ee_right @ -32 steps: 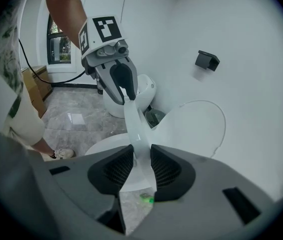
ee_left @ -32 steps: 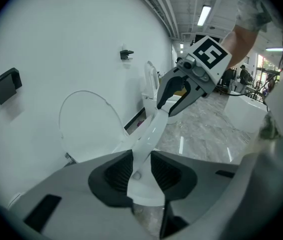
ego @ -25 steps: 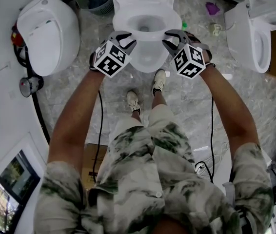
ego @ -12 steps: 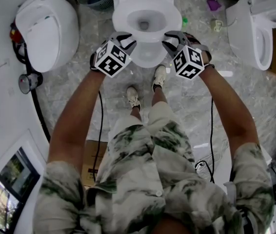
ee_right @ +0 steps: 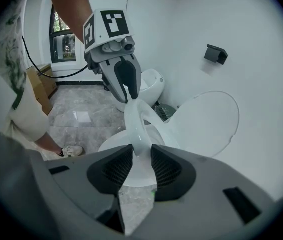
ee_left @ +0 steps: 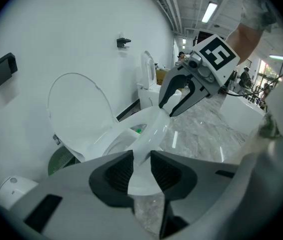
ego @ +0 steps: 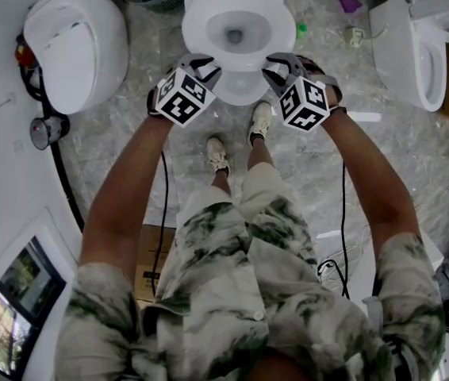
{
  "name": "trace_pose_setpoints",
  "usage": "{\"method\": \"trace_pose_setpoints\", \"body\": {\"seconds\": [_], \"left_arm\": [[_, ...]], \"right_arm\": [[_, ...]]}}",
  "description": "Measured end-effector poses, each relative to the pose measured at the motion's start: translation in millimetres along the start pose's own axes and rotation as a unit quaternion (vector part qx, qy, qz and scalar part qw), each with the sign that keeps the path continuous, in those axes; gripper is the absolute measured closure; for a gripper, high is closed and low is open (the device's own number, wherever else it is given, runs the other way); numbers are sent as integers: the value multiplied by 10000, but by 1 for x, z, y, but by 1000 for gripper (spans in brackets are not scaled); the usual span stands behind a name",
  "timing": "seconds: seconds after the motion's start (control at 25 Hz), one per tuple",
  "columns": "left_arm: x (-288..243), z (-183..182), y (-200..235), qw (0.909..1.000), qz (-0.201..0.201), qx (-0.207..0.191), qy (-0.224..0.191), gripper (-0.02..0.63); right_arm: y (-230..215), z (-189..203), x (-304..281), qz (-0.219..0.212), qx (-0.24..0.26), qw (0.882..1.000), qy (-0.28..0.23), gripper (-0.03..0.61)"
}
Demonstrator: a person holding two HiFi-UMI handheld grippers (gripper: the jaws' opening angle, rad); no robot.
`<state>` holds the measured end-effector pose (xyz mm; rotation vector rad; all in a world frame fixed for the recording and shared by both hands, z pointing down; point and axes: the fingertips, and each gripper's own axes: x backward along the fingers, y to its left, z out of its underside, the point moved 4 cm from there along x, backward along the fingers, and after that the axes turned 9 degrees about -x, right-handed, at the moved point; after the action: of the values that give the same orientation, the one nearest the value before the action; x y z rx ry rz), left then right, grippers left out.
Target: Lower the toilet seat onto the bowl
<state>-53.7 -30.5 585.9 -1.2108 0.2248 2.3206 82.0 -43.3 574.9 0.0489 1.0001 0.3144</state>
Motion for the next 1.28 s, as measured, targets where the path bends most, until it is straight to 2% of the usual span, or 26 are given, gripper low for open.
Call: {"method": "trace_pose_setpoints", "body": {"seconds": [0.56, 1.28], "left_arm": [[-15, 20, -19, 9997, 173, 169, 82, 505], [-34, 41, -40, 9983, 352, 394, 236, 515]], "right_arm": [[23, 18, -13, -248, -244, 9994, 53, 442], [44, 39, -30, -312, -799, 9962, 175, 454]]}}
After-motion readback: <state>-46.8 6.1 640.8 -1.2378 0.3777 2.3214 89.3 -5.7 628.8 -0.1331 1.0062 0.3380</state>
